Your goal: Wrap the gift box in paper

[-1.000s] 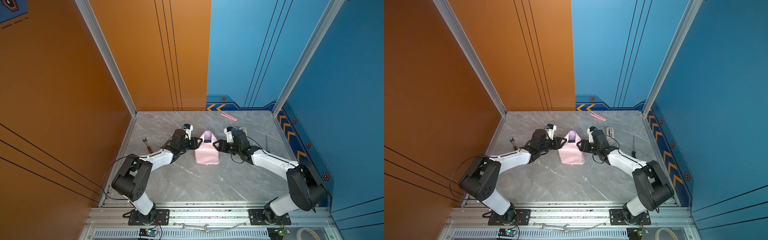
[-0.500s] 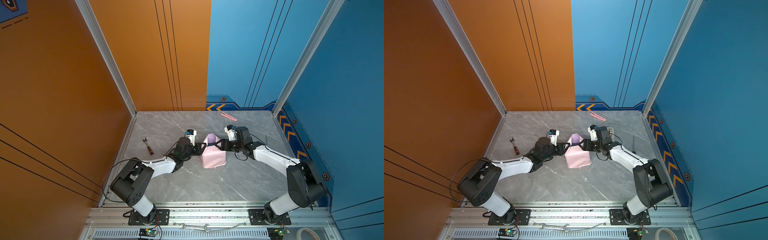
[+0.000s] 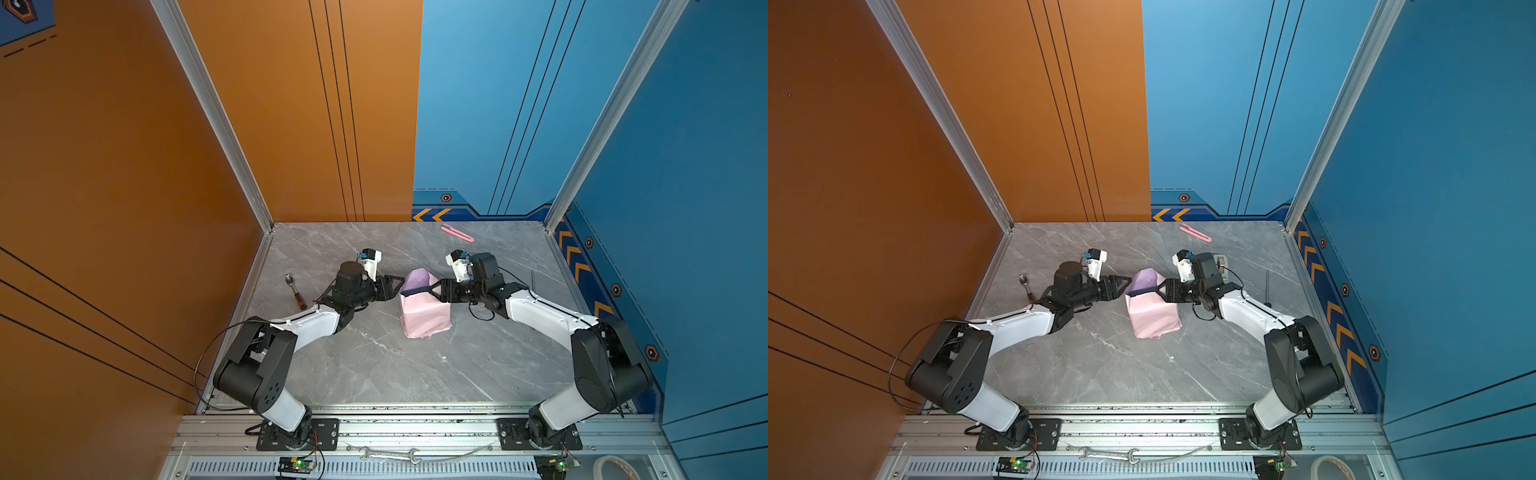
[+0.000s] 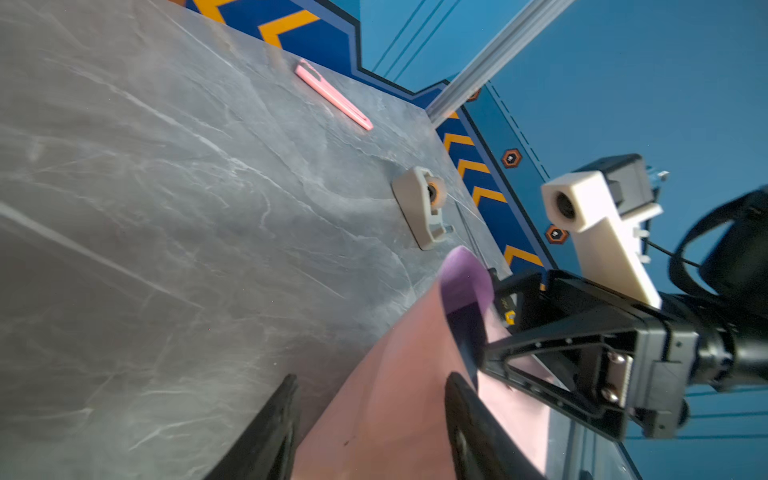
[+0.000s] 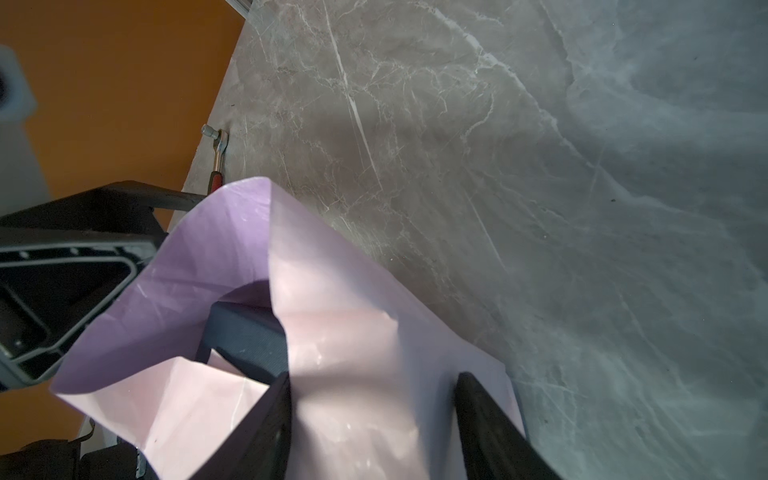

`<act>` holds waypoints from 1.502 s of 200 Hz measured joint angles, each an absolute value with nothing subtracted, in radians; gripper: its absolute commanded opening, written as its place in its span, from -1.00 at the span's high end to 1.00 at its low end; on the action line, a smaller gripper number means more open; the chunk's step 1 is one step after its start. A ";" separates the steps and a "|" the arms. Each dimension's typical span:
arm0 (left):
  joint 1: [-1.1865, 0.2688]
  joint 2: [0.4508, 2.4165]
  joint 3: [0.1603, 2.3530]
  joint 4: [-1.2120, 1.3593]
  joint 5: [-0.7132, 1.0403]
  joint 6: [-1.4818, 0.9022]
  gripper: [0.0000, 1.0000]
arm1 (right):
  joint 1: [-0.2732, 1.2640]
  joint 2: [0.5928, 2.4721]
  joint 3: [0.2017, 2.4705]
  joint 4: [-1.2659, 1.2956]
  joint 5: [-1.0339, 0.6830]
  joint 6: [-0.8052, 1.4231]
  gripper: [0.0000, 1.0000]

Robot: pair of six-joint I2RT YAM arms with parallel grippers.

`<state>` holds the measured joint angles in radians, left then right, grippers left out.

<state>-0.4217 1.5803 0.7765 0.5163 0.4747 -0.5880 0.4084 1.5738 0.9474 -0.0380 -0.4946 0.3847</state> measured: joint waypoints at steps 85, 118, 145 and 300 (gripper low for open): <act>-0.345 1.547 0.607 0.681 0.524 -0.674 -0.25 | 0.409 1.578 0.947 -0.033 -0.505 0.381 -0.26; -0.332 1.409 0.554 0.669 0.515 -0.655 -0.26 | 0.409 1.576 0.941 -0.026 -0.505 0.381 -0.26; -0.356 1.366 0.521 0.630 0.513 -0.613 -0.26 | 0.409 1.575 0.938 -0.022 -0.505 0.381 -0.26; -0.448 1.624 0.762 0.511 0.573 -0.484 0.09 | 0.408 1.568 0.908 0.023 -0.522 0.373 -0.26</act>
<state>-0.4480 1.6238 0.7616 0.5114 0.5728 -0.4835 0.4080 1.5681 0.9085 0.0231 -0.5217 0.3729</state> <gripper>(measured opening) 0.477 0.630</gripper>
